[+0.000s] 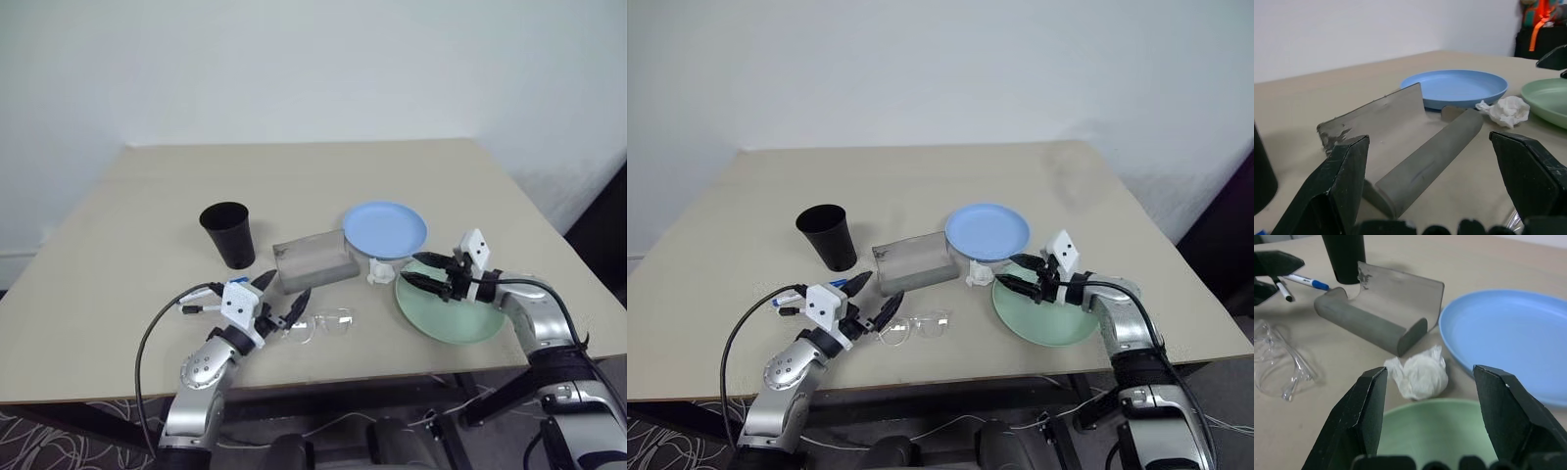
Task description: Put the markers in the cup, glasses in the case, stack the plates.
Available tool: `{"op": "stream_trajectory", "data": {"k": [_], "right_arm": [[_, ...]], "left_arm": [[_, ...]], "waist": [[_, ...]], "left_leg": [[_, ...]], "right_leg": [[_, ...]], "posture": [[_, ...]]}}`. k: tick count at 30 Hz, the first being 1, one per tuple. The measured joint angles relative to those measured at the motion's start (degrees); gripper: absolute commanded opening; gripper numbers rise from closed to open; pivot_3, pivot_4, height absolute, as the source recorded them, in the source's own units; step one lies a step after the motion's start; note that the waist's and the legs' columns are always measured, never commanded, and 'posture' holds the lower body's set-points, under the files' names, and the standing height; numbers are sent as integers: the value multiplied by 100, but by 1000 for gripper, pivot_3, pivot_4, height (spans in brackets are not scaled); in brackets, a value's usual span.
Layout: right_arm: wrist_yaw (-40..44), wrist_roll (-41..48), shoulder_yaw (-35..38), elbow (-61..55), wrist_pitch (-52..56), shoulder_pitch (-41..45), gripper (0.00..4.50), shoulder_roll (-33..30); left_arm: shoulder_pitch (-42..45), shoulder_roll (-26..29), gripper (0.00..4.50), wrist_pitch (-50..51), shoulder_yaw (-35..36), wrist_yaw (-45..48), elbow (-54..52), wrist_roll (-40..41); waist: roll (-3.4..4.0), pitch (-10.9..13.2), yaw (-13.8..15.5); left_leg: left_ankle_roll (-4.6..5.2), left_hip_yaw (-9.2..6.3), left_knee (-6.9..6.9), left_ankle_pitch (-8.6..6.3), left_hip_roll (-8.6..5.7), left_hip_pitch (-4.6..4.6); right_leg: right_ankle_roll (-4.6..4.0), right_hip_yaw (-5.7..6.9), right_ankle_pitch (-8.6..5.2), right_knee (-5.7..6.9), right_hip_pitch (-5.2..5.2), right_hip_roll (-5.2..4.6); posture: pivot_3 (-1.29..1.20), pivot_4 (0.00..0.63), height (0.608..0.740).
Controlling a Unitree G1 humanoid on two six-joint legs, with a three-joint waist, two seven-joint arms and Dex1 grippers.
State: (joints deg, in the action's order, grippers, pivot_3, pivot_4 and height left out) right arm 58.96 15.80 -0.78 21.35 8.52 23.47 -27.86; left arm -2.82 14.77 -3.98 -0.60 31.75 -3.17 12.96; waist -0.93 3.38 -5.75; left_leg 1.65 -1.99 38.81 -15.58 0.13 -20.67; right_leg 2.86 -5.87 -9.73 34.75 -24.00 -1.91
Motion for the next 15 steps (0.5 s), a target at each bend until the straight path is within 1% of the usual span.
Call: {"op": "stream_trajectory", "data": {"k": [4,9,12,15], "right_arm": [[-160,44,69,-352,109,-262,3037,-5],[-364,68,283,-484,203,-323,3037,-57],[-520,100,429,-268,375,-172,3037,-182],[-651,80,585,229,557,147,3037,-564]], "left_arm": [[114,32,4165,125,-10,135,22,115],[288,86,4165,148,-18,266,44,149],[285,87,4165,223,-48,391,44,206],[282,92,4165,306,-170,612,39,318]], "waist": [[0,1,-1],[0,0,-2],[1,1,0],[0,1,1]], "left_leg": [[0,1,1,0,0,-1],[0,2,1,0,0,2],[0,4,1,0,-2,0],[1,7,2,0,-5,-1]], "right_leg": [[0,0,0,2,-4,0],[0,-1,0,0,-1,0],[0,-5,0,-1,-1,0],[0,-12,0,-4,1,0]], "posture": [[0,0,737],[0,0,737],[0,0,737],[0,0,737]]}}
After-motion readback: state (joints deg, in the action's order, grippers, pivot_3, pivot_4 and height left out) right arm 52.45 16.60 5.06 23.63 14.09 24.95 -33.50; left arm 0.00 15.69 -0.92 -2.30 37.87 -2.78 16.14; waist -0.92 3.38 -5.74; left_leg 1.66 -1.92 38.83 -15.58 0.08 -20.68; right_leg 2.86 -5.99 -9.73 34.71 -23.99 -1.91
